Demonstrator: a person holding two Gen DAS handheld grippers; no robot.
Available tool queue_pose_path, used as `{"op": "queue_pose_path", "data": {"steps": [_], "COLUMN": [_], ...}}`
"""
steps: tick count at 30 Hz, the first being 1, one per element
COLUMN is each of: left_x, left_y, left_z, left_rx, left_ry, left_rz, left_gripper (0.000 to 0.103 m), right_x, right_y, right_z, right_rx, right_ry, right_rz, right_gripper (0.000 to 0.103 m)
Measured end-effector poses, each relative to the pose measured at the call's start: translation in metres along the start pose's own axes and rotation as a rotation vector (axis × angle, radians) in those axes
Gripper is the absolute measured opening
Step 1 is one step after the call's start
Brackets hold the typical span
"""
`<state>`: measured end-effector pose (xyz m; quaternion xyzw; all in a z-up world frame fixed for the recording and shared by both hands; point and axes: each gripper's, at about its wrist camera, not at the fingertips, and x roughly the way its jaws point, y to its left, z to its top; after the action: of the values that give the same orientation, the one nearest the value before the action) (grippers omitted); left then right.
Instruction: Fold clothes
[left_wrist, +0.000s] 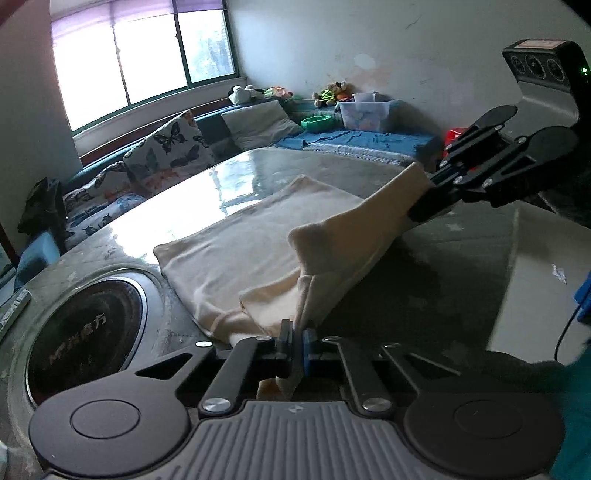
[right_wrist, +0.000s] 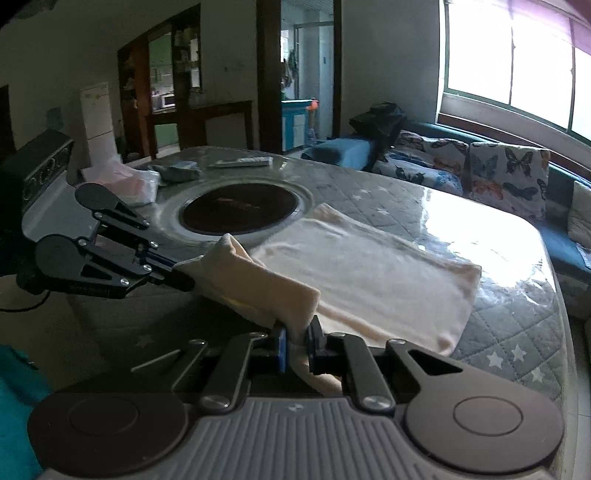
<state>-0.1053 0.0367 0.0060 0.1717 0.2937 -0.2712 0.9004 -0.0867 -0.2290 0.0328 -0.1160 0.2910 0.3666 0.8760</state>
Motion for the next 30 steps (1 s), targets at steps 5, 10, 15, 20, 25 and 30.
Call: {"op": "queue_pose_path", "data": {"steps": [5, 10, 15, 20, 25, 30], "left_x": [-0.035, -0.046, -0.029, 0.01, 0.065, 0.126], "left_y": [-0.011, -0.01, 0.008, 0.028, 0.048, 0.058], "left_z": [0.003, 0.014, 0.038, 0.064, 0.09, 0.094], "left_rx": [-0.008, -0.012, -0.016, -0.044, -0.065, -0.095], "left_ry": [-0.011, -0.024, -0.047, -0.046, -0.016, 0.045], "left_rz": [-0.03, -0.035, -0.018, 0.003, 0.02, 0.038], "left_gripper": [0.006, 0.005, 0.005, 0.006, 0.006, 0.006], "right_x": [-0.036, -0.053, -0.046, -0.021, 0.015, 0.063], "right_y": [0.022, 0.027, 0.007, -0.03, -0.065, -0.099], "right_z": [0.0, 0.008, 0.023, 0.04, 0.055, 0.05], "right_rx": [-0.008, -0.004, 0.026, 0.072, 0.098, 0.157], "right_ry": [0.011, 0.004, -0.008, -0.01, 0.009, 0.068], "right_rz": [0.05, 0.064, 0.043, 0.009, -0.043, -0.103], "right_gripper": [0.009, 0.009, 0.009, 0.009, 0.009, 0.009]}}
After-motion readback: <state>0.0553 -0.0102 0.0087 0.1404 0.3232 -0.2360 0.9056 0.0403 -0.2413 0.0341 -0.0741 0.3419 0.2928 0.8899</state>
